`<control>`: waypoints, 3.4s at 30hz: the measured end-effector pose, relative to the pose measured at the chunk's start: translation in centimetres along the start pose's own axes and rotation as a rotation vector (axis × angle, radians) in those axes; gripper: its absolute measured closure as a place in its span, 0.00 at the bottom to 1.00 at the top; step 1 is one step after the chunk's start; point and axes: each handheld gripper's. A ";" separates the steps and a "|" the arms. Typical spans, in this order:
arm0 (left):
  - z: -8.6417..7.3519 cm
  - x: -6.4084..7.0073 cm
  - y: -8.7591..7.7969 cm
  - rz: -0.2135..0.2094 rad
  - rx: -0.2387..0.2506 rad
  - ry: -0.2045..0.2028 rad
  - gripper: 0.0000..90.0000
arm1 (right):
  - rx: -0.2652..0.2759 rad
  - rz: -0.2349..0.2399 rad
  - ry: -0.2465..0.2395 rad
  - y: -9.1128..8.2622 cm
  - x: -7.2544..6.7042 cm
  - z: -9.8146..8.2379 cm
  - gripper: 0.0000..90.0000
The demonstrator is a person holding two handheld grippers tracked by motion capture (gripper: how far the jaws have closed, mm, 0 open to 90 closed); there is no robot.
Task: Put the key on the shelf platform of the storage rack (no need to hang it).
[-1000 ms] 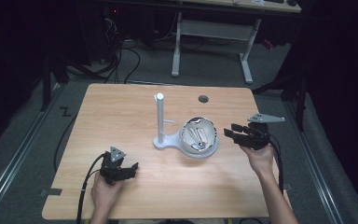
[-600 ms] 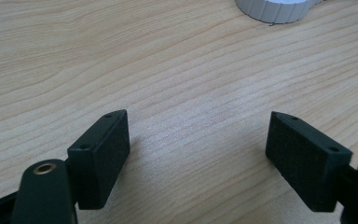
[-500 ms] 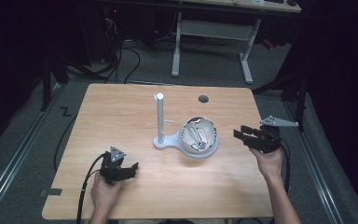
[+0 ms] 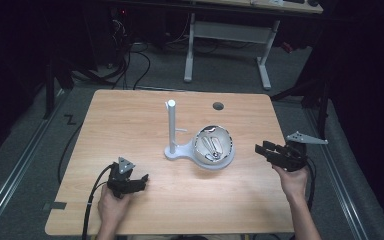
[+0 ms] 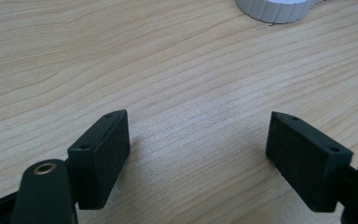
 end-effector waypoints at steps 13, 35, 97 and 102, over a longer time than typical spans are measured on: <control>0.0 0.0 0.0 0.000 -0.001 0.002 0.24 | -0.036 0.004 -0.002 1.0 -0.4 -1.4 0.60; 0.0 0.0 0.0 0.000 0.000 0.000 0.24 | -0.070 0.017 0.008 2.8 -1.1 -3.5 0.60; 0.0 0.0 0.0 -0.001 0.000 0.001 0.25 | -0.209 -0.133 -0.089 6.8 -2.5 -9.6 0.58; 0.0 0.0 0.0 0.000 -0.001 0.001 0.25 | -0.196 -0.137 -0.107 6.9 -2.6 -9.8 0.55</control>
Point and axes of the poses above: each handheld gripper's, and its own axes: y roughly forward along the jaws, z roughly out of its top, x roughly to its right, and after that the axes turned 5 degrees about z, right-handed
